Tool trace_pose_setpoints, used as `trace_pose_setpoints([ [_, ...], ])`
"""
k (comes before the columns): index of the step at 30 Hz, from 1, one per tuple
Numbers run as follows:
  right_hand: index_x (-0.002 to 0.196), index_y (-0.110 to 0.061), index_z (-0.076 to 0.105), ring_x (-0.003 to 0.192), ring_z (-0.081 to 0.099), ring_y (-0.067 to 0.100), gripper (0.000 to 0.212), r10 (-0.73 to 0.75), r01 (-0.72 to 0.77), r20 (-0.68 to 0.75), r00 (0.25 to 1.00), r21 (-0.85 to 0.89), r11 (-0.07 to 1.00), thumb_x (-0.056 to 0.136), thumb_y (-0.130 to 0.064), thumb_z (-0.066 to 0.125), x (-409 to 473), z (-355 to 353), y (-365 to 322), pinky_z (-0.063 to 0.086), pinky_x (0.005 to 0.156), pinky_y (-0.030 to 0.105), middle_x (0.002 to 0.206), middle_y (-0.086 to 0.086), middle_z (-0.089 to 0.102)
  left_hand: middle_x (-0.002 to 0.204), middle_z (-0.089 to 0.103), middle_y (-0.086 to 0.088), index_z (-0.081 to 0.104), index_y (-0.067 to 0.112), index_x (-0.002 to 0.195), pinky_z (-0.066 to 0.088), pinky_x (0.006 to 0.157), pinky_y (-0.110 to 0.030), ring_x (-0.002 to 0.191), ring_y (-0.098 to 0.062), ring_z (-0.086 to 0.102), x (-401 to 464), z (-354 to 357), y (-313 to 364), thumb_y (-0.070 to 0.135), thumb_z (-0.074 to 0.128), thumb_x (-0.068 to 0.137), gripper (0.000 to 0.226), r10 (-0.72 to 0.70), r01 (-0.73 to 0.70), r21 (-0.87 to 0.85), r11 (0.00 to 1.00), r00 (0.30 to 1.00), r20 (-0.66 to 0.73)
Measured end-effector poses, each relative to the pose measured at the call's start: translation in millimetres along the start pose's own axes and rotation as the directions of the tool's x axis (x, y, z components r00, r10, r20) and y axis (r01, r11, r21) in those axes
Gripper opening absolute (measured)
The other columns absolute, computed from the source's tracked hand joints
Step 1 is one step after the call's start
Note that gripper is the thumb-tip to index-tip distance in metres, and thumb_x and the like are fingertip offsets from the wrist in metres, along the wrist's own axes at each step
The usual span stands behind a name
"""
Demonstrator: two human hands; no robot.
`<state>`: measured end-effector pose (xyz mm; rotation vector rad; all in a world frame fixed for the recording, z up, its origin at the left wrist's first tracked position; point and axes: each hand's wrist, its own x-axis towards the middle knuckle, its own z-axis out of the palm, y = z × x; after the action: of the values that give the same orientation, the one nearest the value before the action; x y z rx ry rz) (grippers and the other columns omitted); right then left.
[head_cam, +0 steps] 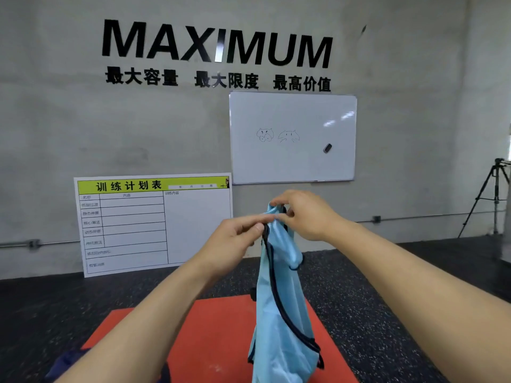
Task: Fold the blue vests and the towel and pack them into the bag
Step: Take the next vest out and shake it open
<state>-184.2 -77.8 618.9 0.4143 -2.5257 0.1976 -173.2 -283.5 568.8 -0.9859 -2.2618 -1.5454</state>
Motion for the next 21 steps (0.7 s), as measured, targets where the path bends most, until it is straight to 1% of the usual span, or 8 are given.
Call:
trace_pose_setpoints([
  [4, 0.133, -0.021, 0.065, 0.11, 0.061, 0.023, 0.032, -0.043, 0.016, 0.152, 0.987, 0.171, 0.985, 0.104, -0.022, 0.052, -7, 0, 6, 0.049, 0.097, 0.041, 0.127, 0.002, 0.067, 0.121, 0.072, 0.013, 0.066, 0.032, 0.128, 0.05, 0.091, -0.022, 0.114, -0.004, 0.063, 21, -10, 13, 0.01, 0.053, 0.104, 0.035, 0.003, -0.009, -0.078, 0.997, 0.997, -0.076],
  [7, 0.134, -0.029, 0.064, 0.113, 0.063, 0.008, 0.037, -0.008, -0.043, 0.125, 0.992, 0.394, 0.918, 0.11, -0.04, 0.038, -11, -2, 4, 0.048, 0.102, 0.035, 0.129, -0.008, 0.069, 0.119, 0.071, 0.007, 0.063, 0.023, 0.135, 0.047, 0.083, -0.01, 0.101, 0.004, 0.062, 30, -20, 23, 0.0, 0.054, 0.101, 0.043, 0.013, -0.018, -0.056, 0.998, 0.995, -0.094],
  [9, 0.136, -0.034, 0.061, 0.113, 0.063, 0.001, 0.049, 0.042, -0.087, 0.089, 0.995, 0.608, 0.789, 0.104, -0.06, 0.036, -13, -7, 0, 0.047, 0.103, 0.033, 0.129, -0.015, 0.067, 0.122, 0.07, 0.005, 0.061, 0.026, 0.139, 0.048, 0.094, -0.014, 0.108, 0.003, 0.062, 36, -28, 28, 0.001, 0.055, 0.1, 0.047, 0.019, -0.018, 0.007, 1.0, 0.993, -0.113],
  [11, 0.141, -0.034, 0.057, 0.115, 0.062, -0.002, 0.061, 0.057, -0.076, 0.05, 0.997, 0.738, 0.671, 0.093, -0.07, 0.047, -14, -13, -6, 0.046, 0.103, 0.028, 0.13, -0.017, 0.065, 0.123, 0.069, 0.004, 0.059, 0.03, 0.141, 0.045, 0.108, -0.026, 0.117, -0.004, 0.061, 42, -35, 32, 0.003, 0.054, 0.1, 0.05, 0.023, -0.013, 0.072, 0.997, 0.991, -0.131],
  [14, 0.145, -0.03, 0.051, 0.113, 0.062, -0.003, 0.076, 0.08, -0.032, -0.034, 0.996, 0.713, 0.701, 0.081, -0.065, 0.072, -10, -16, -15, 0.049, 0.095, 0.02, 0.126, -0.014, 0.065, 0.124, 0.069, 0.003, 0.058, 0.032, 0.142, 0.043, 0.111, -0.03, 0.12, -0.007, 0.06, 47, -41, 40, 0.001, 0.051, 0.1, 0.052, 0.038, -0.021, 0.129, 0.991, 0.991, -0.132],
  [17, 0.145, -0.028, 0.049, 0.109, 0.064, 0.002, 0.078, 0.091, -0.009, -0.108, 0.99, 0.597, 0.802, 0.079, -0.052, 0.082, -3, -14, -21, 0.052, 0.092, 0.023, 0.122, -0.013, 0.066, 0.123, 0.068, 0.002, 0.058, 0.032, 0.142, 0.043, 0.11, -0.027, 0.118, -0.008, 0.061, 46, -42, 46, 0.0, 0.049, 0.1, 0.053, 0.047, -0.027, 0.151, 0.988, 0.99, -0.131],
  [19, 0.141, -0.027, 0.051, 0.107, 0.065, 0.005, 0.07, 0.068, 0.01, -0.14, 0.988, 0.495, 0.869, 0.081, -0.044, 0.082, -1, -10, -22, 0.053, 0.094, 0.029, 0.121, -0.011, 0.067, 0.122, 0.069, 0.0, 0.058, 0.032, 0.141, 0.043, 0.11, -0.027, 0.117, -0.009, 0.062, 45, -44, 46, -0.001, 0.049, 0.1, 0.054, 0.049, -0.028, 0.156, 0.987, 0.99, -0.135],
  [21, 0.13, -0.027, 0.059, 0.098, 0.067, 0.007, 0.05, 0.05, 0.031, -0.176, 0.983, 0.431, 0.902, 0.085, -0.033, 0.08, 1, -5, -23, 0.055, 0.092, 0.035, 0.11, -0.012, 0.071, 0.122, 0.069, 0.001, 0.058, 0.032, 0.142, 0.044, 0.11, -0.029, 0.117, -0.008, 0.062, 44, -47, 46, 0.0, 0.05, 0.1, 0.053, 0.048, -0.025, 0.163, 0.986, 0.989, -0.138],
])
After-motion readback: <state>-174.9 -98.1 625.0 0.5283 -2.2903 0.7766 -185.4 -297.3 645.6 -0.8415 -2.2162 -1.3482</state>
